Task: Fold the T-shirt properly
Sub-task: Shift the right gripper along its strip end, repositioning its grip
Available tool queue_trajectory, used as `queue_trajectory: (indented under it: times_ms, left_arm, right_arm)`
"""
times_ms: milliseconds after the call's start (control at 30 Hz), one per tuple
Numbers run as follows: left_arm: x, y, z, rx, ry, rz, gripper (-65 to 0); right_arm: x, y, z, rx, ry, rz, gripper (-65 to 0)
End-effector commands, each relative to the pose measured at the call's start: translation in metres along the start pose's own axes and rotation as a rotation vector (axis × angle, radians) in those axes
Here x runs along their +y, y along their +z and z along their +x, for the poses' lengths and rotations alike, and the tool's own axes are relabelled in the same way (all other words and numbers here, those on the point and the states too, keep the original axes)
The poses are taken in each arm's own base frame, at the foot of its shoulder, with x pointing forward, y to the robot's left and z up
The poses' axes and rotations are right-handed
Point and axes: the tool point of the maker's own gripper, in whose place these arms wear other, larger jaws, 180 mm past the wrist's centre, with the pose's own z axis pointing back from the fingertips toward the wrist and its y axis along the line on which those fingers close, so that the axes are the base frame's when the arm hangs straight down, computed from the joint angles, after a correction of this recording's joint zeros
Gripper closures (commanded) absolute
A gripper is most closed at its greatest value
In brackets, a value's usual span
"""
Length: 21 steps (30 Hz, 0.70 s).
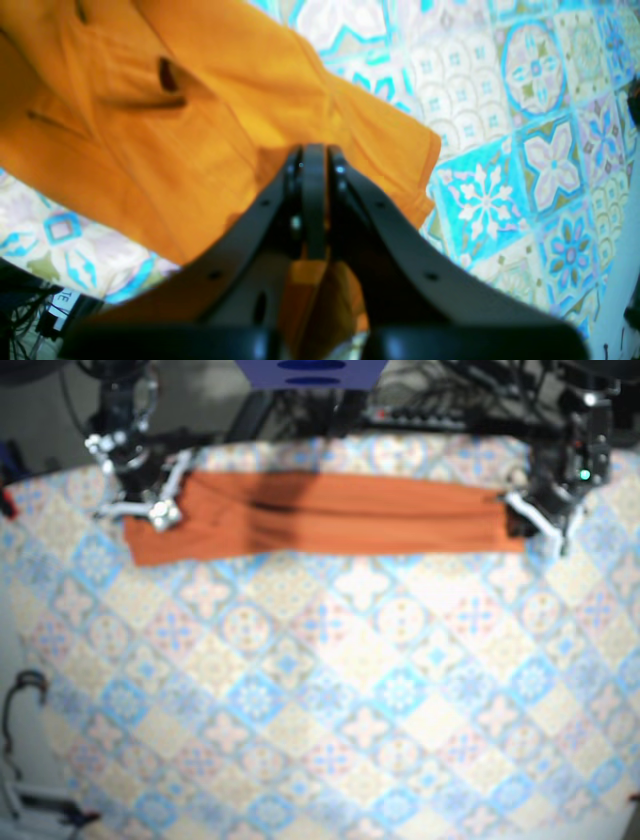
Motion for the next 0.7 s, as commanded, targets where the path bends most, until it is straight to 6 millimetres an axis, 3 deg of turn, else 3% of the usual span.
queue_trajectory:
  times_ms: [0, 267, 667]
  left_arm:
    - [0.010, 0.004, -0.013, 0.066, -0.020, 0.032, -16.0]
    - [0.010, 0.004, -0.013, 0.066, -0.020, 0.032, -16.0]
    - [0.010, 0.004, -0.013, 0.066, -0.020, 0.032, -16.0]
  right_arm:
    - [-0.006, 0.002, 0.007, -0.028, 0.005, -0.017, -1.1]
    - [-0.006, 0.002, 0.009, -0.033, 0.002, -0.019, -0.7]
    - [-0.027, -0.013, 0.047, -0.119, 0.016, -0.059, -0.7]
